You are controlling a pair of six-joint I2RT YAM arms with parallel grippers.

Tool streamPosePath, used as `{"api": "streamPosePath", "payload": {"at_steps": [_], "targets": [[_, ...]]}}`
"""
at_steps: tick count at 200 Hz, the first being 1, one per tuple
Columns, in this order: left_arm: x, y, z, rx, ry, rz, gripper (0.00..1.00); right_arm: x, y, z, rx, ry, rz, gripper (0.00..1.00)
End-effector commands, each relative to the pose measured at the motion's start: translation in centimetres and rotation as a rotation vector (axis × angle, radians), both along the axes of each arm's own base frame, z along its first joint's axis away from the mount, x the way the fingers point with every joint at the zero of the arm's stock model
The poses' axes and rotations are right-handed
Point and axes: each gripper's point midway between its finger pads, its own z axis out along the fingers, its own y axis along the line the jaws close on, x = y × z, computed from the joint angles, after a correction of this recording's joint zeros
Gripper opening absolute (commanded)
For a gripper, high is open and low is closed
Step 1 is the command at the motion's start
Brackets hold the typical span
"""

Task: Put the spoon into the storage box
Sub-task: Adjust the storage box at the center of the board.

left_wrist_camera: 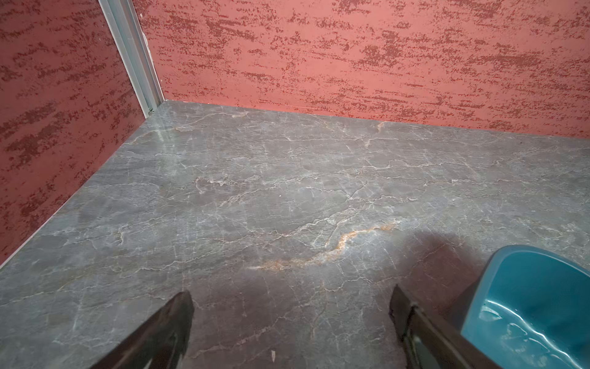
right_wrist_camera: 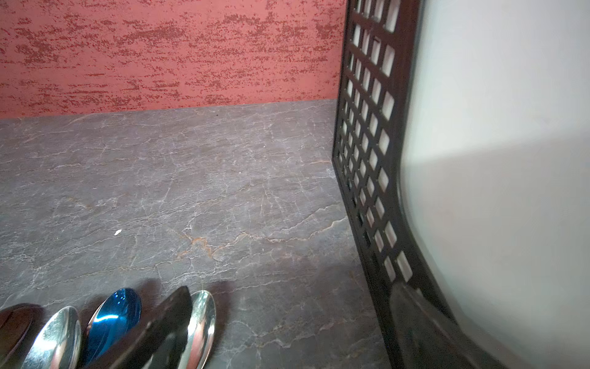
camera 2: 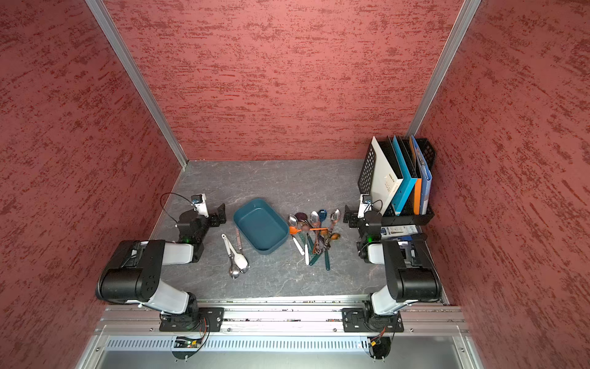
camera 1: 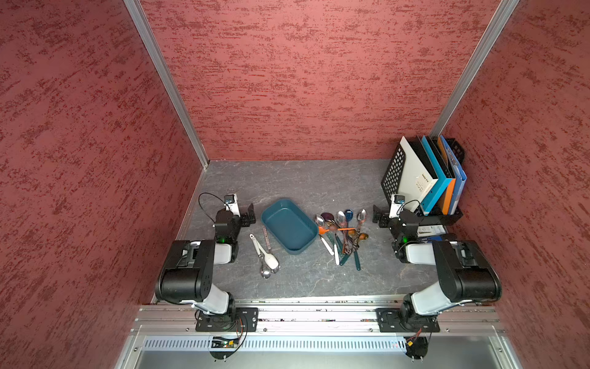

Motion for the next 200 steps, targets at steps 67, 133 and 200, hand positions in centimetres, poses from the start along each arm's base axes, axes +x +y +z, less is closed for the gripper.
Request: {"api": "streamPosePath", "payload": {"at_steps": [67, 133, 200], "targets": [[0.4, 0.3, 1.0, -0.006, -0.034, -0.010, 1.00, 0.4, -0.1, 1.1, -0.014, -0.035, -0.015, 0.99], [0.4, 0.2, 0.9, -0.004, -0.029, -0.010, 1.00, 0.4, -0.1, 1.0, -0.015, -0.032, -0.015, 0.99], [1.2, 3.2, 3.5, 0.006, 0.060, 0.191, 1.00, 1.0, 1.1, 7.0, 0.036, 0.150, 0.046, 0.99]]}}
